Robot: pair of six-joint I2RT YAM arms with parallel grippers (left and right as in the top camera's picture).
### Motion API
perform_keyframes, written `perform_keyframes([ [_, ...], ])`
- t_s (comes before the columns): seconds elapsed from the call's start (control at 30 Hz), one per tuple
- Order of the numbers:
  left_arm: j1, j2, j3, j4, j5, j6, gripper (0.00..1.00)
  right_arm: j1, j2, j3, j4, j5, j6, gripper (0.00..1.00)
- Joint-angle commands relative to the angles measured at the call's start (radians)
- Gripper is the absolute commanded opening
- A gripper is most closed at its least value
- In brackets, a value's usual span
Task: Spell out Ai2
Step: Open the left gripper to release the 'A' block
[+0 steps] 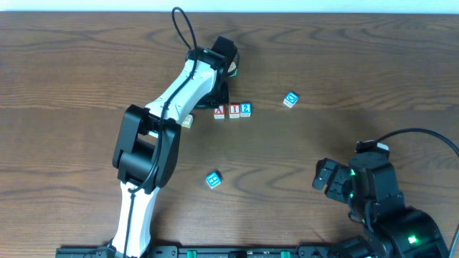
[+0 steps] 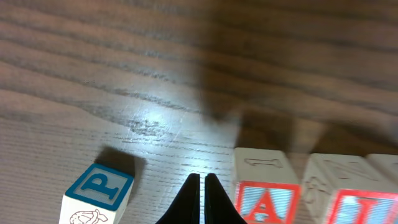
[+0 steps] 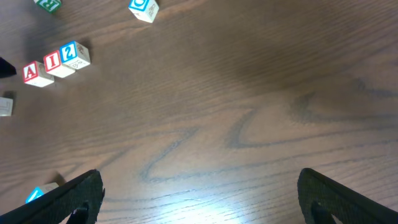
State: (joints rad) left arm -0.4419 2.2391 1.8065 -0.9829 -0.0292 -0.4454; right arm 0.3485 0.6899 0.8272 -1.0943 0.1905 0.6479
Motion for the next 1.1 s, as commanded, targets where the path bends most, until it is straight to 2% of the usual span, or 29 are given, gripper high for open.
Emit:
perform_keyframes([
  [0.0,0.006,0.022,-0.018,0.009,0.005,-0.012,0.06,0.006,-0.003,0.001,0.002,0.003,0.018,0.99],
  [0.7,0.006,0.022,-0.082,0.098,0.075,-0.022,0.06,0.006,-0.003,0.001,0.002,0.003,0.018,0.99],
  [1.07,0.006,0.022,-0.082,0.132,0.074,0.031,0.06,0.006,-0.003,0.001,0.002,0.003,0.018,0.99],
])
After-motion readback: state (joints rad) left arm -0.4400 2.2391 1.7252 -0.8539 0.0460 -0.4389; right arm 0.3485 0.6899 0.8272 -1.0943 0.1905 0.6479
